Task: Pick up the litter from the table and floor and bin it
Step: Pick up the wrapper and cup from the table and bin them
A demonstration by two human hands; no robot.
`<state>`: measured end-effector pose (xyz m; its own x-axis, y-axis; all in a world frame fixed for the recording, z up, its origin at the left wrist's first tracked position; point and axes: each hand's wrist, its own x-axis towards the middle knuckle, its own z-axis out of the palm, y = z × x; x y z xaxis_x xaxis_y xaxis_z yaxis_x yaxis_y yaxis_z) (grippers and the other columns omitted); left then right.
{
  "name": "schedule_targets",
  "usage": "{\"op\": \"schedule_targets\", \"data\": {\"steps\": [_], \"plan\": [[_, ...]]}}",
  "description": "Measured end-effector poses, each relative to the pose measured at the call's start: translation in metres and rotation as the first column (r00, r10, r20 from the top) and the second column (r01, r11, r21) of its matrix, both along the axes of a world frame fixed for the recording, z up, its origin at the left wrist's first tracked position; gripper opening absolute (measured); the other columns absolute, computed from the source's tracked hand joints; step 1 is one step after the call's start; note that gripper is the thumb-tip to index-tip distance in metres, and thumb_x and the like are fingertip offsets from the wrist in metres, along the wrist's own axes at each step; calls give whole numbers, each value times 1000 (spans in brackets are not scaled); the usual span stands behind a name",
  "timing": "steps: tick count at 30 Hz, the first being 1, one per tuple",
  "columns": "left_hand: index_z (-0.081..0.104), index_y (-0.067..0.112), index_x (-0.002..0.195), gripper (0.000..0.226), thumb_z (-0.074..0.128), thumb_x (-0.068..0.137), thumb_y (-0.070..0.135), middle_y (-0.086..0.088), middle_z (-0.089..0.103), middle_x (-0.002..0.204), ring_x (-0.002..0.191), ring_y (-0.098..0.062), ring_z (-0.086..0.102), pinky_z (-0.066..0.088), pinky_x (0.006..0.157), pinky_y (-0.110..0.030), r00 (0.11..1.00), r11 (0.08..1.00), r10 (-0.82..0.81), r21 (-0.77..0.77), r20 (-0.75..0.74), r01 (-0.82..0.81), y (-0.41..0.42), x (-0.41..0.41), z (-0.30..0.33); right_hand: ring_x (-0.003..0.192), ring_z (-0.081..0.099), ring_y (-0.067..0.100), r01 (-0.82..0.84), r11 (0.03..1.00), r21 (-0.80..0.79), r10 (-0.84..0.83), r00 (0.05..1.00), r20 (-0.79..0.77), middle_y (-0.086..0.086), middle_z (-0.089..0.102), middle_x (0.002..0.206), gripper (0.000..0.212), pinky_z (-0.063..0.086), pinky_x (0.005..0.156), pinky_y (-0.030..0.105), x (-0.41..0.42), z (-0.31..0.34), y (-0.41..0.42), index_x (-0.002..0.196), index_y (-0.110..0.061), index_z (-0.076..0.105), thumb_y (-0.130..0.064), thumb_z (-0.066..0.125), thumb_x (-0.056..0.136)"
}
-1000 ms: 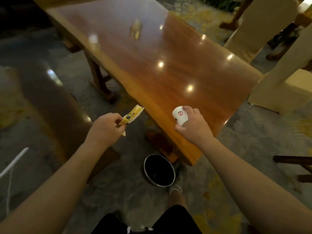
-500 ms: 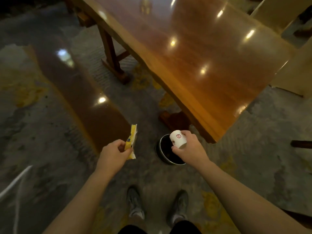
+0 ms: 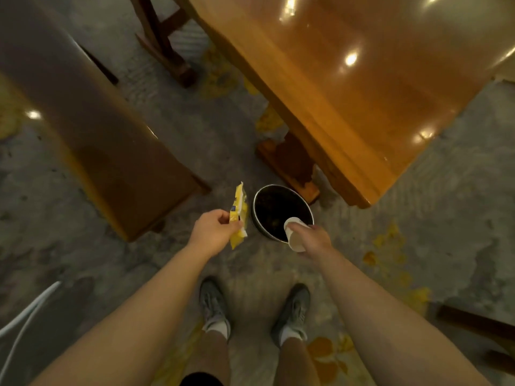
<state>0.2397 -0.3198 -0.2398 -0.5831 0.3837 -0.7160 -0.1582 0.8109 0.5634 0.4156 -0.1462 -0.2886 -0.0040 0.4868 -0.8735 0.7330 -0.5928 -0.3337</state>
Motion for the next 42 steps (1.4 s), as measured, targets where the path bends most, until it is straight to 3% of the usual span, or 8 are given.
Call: {"op": "schedule_targets", "data": {"steps": [6, 9, 16, 23, 27, 32, 36, 42], "plan": [[73, 20, 87, 16, 79, 81, 33, -5, 77, 87, 82, -22, 75, 61, 84, -45, 998, 999, 30, -15, 63, -29, 15, 5, -39, 112, 62, 35, 75, 995, -68, -80, 995, -61, 15, 59, 132, 71, 58, 90, 51, 6, -51, 18, 142, -12, 53, -42, 77, 83], [72, 14, 91, 16, 80, 83, 25, -11, 78, 92, 84, -24, 77, 63, 82, -44, 982, 994, 111, 0, 151, -112, 27, 12, -54, 100, 68, 33, 48, 997, -65, -52, 997, -56, 16, 68, 116, 58, 58, 91, 51, 25, -62, 15, 131, -13, 60, -43, 75, 83], [72, 15, 98, 26, 79, 82, 34, -11, 79, 98, 82, -19, 74, 60, 69, -32, 928, 971, 231, -5, 292, -240, 79, 30, -79, 70, 54, 22, 148, 984, -97, -155, 985, -72, 7, 56, 90, 53, 46, 54, 32, 71, -65, -4, 120, -10, 60, -40, 80, 81], [68, 20, 88, 23, 73, 86, 43, -2, 72, 95, 79, -18, 67, 57, 72, -35, 908, 950, 306, -36, 286, -309, 94, 40, -87, 63, 55, 21, 88, 994, -62, -96, 985, -143, 6, 57, 78, 34, 50, 64, 38, 82, -48, 9, 108, -10, 66, -34, 76, 86], [71, 20, 97, 21, 72, 88, 39, -2, 75, 98, 78, -15, 70, 54, 63, -30, 952, 983, 184, -41, 244, -179, 88, 47, -70, 69, 63, 19, 49, 998, -47, -57, 983, -172, 4, 66, 83, 33, 53, 63, 35, 81, -24, 19, 110, -17, 66, -38, 75, 86], [73, 29, 94, 16, 69, 89, 44, -1, 75, 89, 81, -19, 71, 56, 69, -35, 989, 989, -128, -59, 74, 132, 88, 54, -22, 71, 66, 12, -114, 985, 129, 141, 964, -226, -4, 70, 80, 21, 49, 61, 28, 88, 16, 36, 94, -25, 70, -44, 72, 84], [73, 28, 89, 12, 71, 88, 40, 2, 72, 77, 66, -14, 64, 47, 58, -31, 951, 953, -303, -49, -69, 300, 109, 80, 30, 62, 61, 1, -262, 915, 306, 329, 925, -191, -11, 66, 67, 20, 41, 55, 25, 109, 63, 66, 82, -28, 65, -48, 68, 83], [71, 34, 88, 9, 74, 86, 42, 9, 71, 85, 78, -5, 66, 46, 61, -21, 843, 847, -532, -43, -81, 530, 173, 165, 116, 75, 60, 15, -416, 761, 498, 512, 856, -68, -13, 61, 73, 17, 41, 65, 28, 178, 155, 145, 81, -29, 60, -44, 65, 86]]}}
